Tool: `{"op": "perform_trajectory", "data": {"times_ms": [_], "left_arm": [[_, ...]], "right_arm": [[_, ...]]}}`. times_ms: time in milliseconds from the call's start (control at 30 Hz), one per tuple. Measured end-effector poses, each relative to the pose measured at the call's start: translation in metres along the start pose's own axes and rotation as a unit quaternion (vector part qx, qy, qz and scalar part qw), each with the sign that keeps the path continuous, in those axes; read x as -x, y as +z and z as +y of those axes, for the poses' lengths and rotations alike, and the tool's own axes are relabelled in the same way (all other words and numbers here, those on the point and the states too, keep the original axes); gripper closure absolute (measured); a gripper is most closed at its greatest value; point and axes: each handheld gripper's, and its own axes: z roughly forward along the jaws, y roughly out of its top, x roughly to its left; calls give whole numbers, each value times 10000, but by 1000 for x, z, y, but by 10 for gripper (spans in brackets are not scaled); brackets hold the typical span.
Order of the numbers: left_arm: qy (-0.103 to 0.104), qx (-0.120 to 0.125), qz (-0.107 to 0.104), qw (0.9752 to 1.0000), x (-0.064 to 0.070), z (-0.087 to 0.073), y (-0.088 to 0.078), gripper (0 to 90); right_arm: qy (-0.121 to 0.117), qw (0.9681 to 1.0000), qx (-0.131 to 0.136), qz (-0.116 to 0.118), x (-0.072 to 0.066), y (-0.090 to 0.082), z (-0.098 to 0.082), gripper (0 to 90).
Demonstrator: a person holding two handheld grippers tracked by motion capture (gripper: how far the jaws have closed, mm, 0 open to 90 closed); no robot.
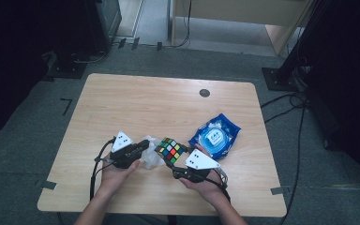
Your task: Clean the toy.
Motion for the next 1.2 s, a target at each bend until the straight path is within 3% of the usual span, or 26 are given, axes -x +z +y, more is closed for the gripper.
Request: {"op": "perform_trajectory", "data": {"times_ms": [67, 167, 267, 400, 467, 533, 633, 700, 733, 800, 833, 933, 1000, 1067, 1167, 1200], "left_arm": [[-3, 40, 84, 10000, 0, 1, -1, 756], [171, 153, 260, 9994, 3, 1, -4, 678], [314, 321, 251, 9987, 6, 2, -7, 603], [764, 394, 197, 9961, 16, 0, -8, 537], [1065, 391, 245, 9932, 24, -2, -6, 494], [1482, 364, 223, 9880, 32, -4, -4, 436], [2101, 300, 233, 9769, 45, -9, -1, 316], [2333, 337, 257, 9715, 52, -10, -1, 258], [2419, 363, 254, 9693, 55, -11, -1, 240], [2482, 431, 249, 9674, 59, -12, 0, 214], [2588, 455, 270, 9645, 61, -12, -1, 215], [2772, 563, 288, 9587, 65, -14, -2, 213], [2966, 643, 382, 9521, 68, -14, -4, 213], [3047, 676, 400, 9492, 71, -15, -4, 228], [3280, 696, 527, 9406, 75, -18, -2, 262], [3298, 717, 568, 9396, 76, -19, -2, 287]], "right_arm": [[46, 10000, 15, -61, 3, -1, 0, 351], [134, 9998, 59, -110, 6, -3, 2, 351], [232, 9996, 105, -154, 9, -5, 3, 351], [429, 9988, 155, -158, 13, -8, 6, 351], [474, 9987, 151, -144, 13, -8, 7, 351], [532, 9984, 163, -134, 13, -8, 9, 351], [720, 9972, 185, -77, 12, -9, 11, 350], [926, 9956, 160, 10, 11, -8, 12, 350], [917, 9957, 136, 11, 9, -7, 12, 350], [947, 9955, 61, 23, 7, -6, 12, 350], [1025, 9947, 63, 67, 7, -5, 13, 350], [1215, 9924, -42, 194, 4, -3, 14, 350], [1273, 9913, -109, 312, 2, -2, 15, 350], [1404, 9889, -209, 445, 0, 0, 16, 350], [1483, 9871, -320, 513, -3, 3, 17, 350], [1569, 9854, -367, 548, -3, 4, 17, 350]]}}
